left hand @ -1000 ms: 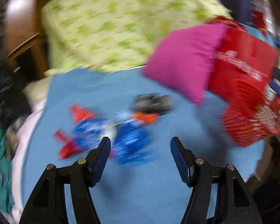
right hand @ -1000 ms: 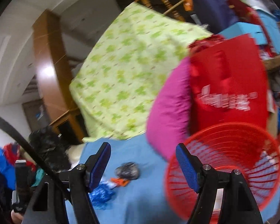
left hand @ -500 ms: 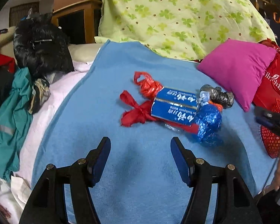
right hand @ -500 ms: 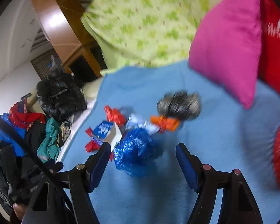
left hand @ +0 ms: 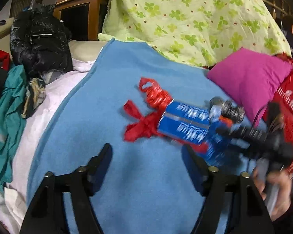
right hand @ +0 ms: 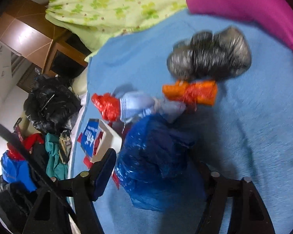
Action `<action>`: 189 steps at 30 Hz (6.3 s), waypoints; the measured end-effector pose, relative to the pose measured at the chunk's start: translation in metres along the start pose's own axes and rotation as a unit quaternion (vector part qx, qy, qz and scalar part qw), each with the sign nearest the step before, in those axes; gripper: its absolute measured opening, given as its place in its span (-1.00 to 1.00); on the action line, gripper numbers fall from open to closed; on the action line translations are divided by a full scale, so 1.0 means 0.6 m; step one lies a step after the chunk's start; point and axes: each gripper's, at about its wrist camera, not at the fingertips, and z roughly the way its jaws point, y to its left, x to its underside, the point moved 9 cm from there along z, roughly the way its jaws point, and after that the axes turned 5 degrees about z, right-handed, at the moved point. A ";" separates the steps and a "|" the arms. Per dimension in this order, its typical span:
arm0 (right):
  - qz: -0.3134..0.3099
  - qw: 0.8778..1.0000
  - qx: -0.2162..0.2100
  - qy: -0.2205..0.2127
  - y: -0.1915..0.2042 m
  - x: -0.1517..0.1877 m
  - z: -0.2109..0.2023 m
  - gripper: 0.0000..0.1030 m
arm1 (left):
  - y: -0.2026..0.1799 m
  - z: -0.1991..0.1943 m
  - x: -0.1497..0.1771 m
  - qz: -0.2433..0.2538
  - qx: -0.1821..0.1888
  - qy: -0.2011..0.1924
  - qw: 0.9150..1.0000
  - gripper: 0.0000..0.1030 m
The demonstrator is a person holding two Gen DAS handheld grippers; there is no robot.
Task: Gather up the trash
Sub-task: 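Grasp the blue plastic bag with the right tool while the left grasps the blue toothpaste box, then lift the blue toothpaste box with the left tool while the right holds the blue bag, then carry the blue box and blue bag over the red mesh basket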
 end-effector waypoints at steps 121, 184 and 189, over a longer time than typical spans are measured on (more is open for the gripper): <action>-0.039 0.995 0.016 -0.095 -0.076 -0.017 -0.223 0.06 | -0.093 0.087 0.128 -0.103 0.021 0.111 0.988 0.52; -0.034 0.888 0.021 -0.458 -0.266 -0.008 -0.729 0.07 | -0.640 -0.175 -0.060 0.242 0.047 -0.163 0.955 0.08; -0.008 0.886 0.016 -0.463 -0.291 -0.011 -0.742 0.09 | -0.692 -0.165 -0.056 0.261 0.062 -0.161 0.950 0.08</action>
